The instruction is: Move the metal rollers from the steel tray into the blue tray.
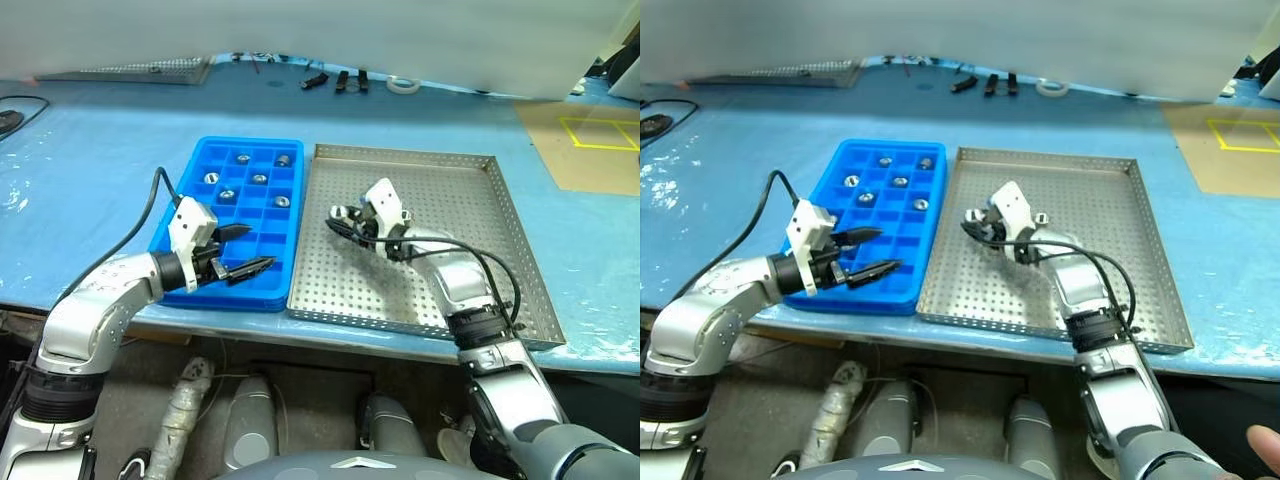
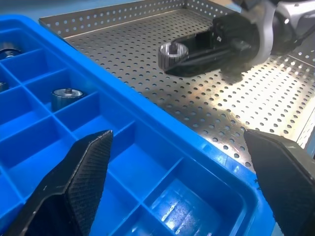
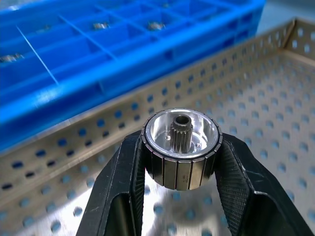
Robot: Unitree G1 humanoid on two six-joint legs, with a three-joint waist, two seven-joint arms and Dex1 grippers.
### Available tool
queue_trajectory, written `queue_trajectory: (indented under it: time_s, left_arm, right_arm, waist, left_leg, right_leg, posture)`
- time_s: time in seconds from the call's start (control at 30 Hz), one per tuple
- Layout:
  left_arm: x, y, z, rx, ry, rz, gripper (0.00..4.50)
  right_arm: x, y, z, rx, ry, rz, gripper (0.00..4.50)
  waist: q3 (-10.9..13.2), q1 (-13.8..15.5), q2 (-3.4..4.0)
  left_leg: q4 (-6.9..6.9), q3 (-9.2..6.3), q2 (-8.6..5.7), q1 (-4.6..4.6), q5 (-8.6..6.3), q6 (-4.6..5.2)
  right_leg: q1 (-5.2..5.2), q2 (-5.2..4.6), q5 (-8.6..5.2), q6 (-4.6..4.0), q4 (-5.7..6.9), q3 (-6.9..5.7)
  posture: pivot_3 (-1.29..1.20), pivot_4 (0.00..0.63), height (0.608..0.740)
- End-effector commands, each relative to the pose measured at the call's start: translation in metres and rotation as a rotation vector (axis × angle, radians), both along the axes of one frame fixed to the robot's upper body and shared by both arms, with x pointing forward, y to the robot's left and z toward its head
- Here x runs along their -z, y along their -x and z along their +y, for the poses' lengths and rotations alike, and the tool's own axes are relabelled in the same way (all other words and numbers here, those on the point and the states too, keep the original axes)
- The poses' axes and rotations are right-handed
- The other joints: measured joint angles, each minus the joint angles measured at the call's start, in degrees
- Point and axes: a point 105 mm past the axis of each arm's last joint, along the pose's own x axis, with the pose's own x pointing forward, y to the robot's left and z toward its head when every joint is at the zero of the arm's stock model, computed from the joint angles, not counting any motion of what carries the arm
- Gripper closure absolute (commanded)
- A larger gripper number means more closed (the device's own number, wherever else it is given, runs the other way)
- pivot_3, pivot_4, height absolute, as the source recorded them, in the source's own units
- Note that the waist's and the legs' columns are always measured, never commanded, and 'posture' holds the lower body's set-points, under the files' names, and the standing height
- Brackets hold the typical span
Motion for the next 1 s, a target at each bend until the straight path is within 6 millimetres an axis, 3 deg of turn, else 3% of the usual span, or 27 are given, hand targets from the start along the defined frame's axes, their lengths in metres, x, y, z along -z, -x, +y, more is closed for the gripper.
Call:
queue_trajectory:
  time_s: [0.03,0.27,0.47,0.9,1.0]
  left_arm:
    - [-0.015,0.004,0.011,-0.062,0.000,-0.069,0.00]
    - [-0.014,0.017,0.037,-0.235,-0.003,-0.093,0.00]
    - [-0.011,0.030,0.034,-0.270,0.007,-0.089,0.00]
    - [-0.016,0.033,0.020,-0.262,0.016,-0.082,0.00]
    - [-0.022,0.031,0.015,-0.249,0.019,-0.087,0.00]
  right_arm:
    - [-0.031,0.002,0.028,-0.106,-0.044,-0.080,2.87]
    - [-0.033,-0.010,0.079,-0.218,-0.029,-0.095,2.87]
    - [-0.029,-0.017,0.105,-0.254,-0.021,-0.100,2.87]
    - [-0.010,-0.025,0.105,-0.229,0.026,-0.080,2.87]
    - [-0.009,-0.028,0.102,-0.202,0.024,-0.080,1.87]
  waist:
    - [0.0,0.2,0.00]
    - [0.0,1.7,0.00]
    - [0.0,3.7,0.00]
    - [0.0,6.2,0.00]
    - [0.0,6.2,0.00]
  left_leg:
    - [-0.02,0.00,0.00,0.00,0.00,0.00]
    - [-0.41,-0.05,0.01,-0.05,0.03,-0.05]
    - [-0.54,-0.12,0.06,-0.17,0.06,-0.10]
    - [-0.51,-0.21,0.09,-0.17,0.06,-0.11]
    - [-0.50,-0.21,0.08,-0.17,0.06,-0.12]
  right_leg:
    - [-0.01,0.00,-0.01,-0.01,0.00,-0.01]
    - [-0.19,0.01,-0.19,-0.19,-0.01,-0.12]
    - [-0.32,0.03,-0.33,-0.31,0.00,-0.24]
    - [-0.32,0.03,-0.36,-0.29,0.22,-0.19]
    - [-0.32,0.03,-0.36,-0.29,0.24,-0.19]
  posture:
    - [0.30,0.150,0.740]
    - [0.42,0.150,0.740]
    - [0.48,0.150,0.740]
    - [0.49,0.150,0.740]
    - [0.48,0.150,0.740]
